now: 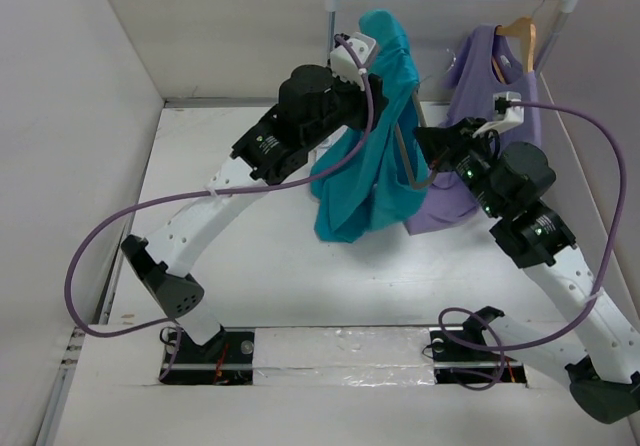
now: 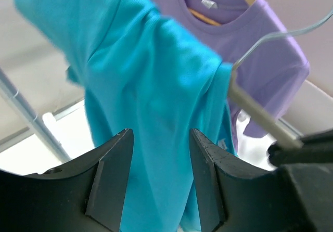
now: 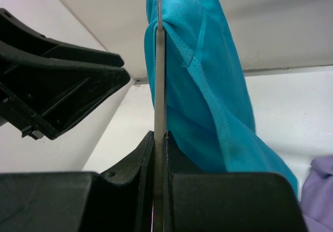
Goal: Place the t-shirt on the hanger
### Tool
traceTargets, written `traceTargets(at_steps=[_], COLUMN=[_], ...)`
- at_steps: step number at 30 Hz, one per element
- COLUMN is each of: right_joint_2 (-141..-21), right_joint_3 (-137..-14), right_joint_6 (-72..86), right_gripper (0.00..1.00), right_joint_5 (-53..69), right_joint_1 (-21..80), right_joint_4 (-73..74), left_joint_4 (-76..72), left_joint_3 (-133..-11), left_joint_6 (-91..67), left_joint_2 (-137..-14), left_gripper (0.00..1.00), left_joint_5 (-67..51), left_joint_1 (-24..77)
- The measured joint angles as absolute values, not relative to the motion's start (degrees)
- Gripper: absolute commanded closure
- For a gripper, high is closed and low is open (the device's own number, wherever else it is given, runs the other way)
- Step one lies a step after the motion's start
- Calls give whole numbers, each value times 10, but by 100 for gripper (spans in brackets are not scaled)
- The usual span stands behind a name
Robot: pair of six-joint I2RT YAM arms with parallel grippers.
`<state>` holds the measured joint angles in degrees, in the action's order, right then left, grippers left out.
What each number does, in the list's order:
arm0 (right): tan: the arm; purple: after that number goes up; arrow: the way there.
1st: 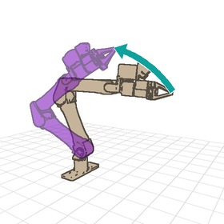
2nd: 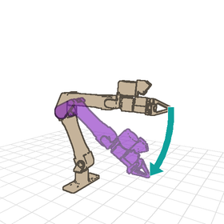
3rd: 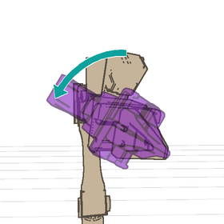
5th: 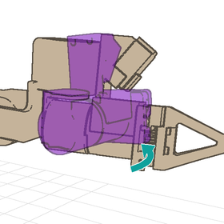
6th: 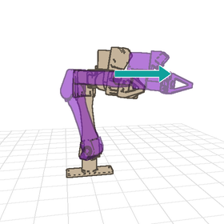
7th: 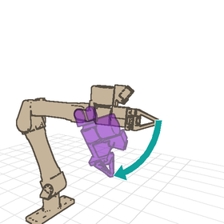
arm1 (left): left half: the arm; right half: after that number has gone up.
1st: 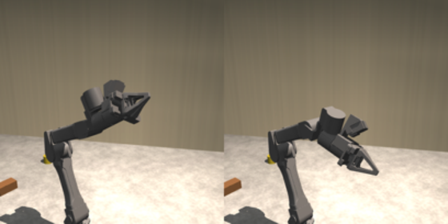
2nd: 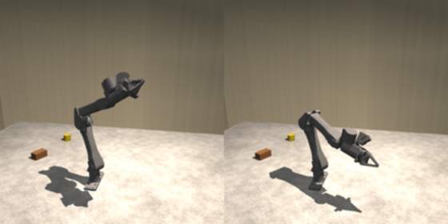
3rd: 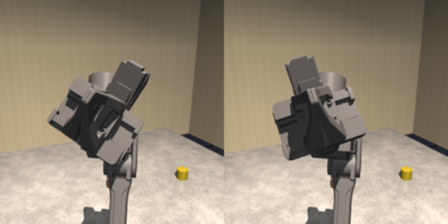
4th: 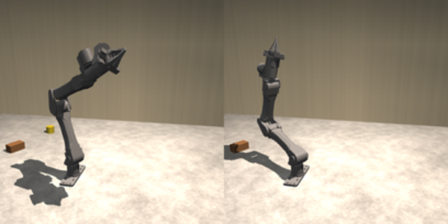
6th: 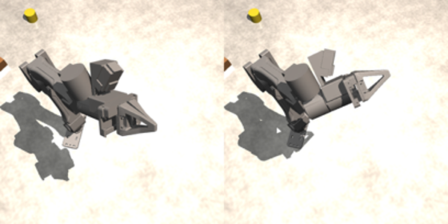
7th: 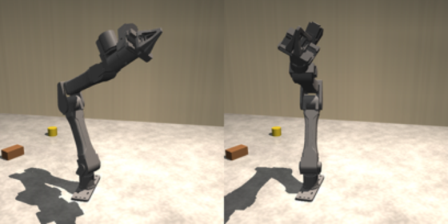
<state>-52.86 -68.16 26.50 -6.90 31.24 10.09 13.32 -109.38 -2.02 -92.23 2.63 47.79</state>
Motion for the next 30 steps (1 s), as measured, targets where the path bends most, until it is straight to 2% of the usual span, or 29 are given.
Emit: traceTargets(at_steps=[6,12,14,15,17,18,25,30], right_joint_2=[-528,-528,-528,-527,-526,-526,-532,-546], right_joint_3=[-681,-679,-679,-679,-679,-679,-678,-651], right_joint_6=[277,285,286,286,286,286,281,256], right_gripper=[100,100,100,100,100,100,100,100], right_joint_5=[-57,-50,-50,-50,-47,-47,-57,-86], right_joint_1=[312,316,316,316,316,316,316,317], right_joint_4=[114,116,116,116,116,116,94,16], left_joint_4=[135,153,158,159,160,161,184,207], left_joint_3=[-1139,-1172,-1181,-1183,-1187,-1190,-1221,-1219], left_joint_6=[-19,-12,-4,0,5,8,29,34], left_joint_2=[-964,-992,-1001,-1004,-1008,-1011,-1022,-1006], left_gripper=[48,49,53,66,83,99,100,100], left_joint_5=[31,32,38,41,40,35,34,37], left_joint_1=[490,492,492,492,492,492,538,568])
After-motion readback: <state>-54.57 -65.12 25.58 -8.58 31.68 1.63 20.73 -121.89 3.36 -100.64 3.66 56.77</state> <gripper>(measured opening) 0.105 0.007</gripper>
